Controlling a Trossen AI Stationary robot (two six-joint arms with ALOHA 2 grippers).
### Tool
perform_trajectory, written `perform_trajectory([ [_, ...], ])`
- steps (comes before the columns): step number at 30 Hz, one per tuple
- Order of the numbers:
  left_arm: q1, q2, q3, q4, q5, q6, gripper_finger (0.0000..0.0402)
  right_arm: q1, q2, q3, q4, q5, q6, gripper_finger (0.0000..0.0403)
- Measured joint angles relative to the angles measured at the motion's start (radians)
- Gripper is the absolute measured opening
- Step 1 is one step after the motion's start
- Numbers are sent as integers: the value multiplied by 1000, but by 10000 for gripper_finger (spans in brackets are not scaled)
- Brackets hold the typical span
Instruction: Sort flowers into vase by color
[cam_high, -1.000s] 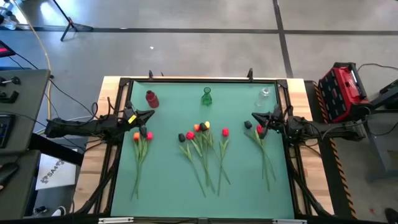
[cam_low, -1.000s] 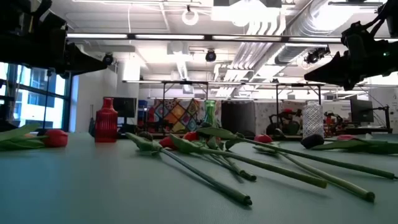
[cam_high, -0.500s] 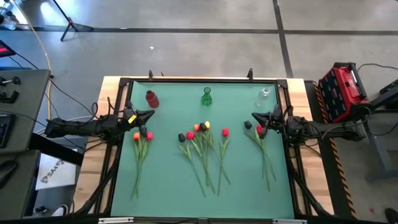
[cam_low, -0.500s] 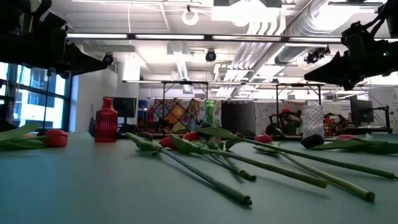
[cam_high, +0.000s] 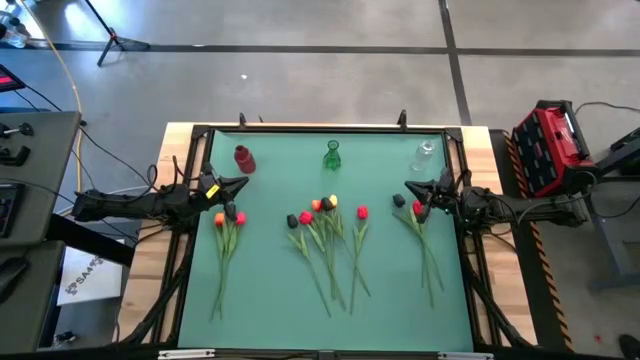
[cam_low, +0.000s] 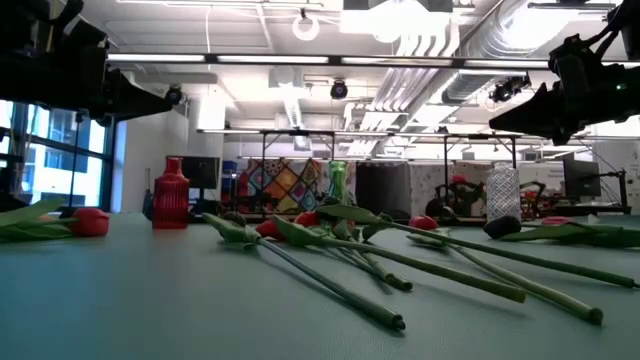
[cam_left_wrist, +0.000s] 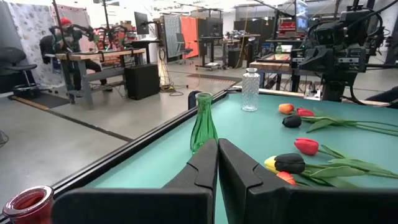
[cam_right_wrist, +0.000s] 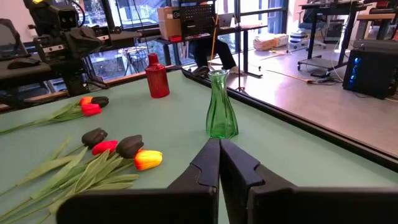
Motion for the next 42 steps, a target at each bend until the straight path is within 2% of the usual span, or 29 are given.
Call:
perform_trajectory([
  [28,0,0,0,3,0,0,0,0,0,0,2,0,0,0],
  [34,0,0,0,3,0,-3,0,0,0,0,47,26,-42,0],
  [42,0,0,0,2,33,-52,0,0,0,0,175,33,27,0],
])
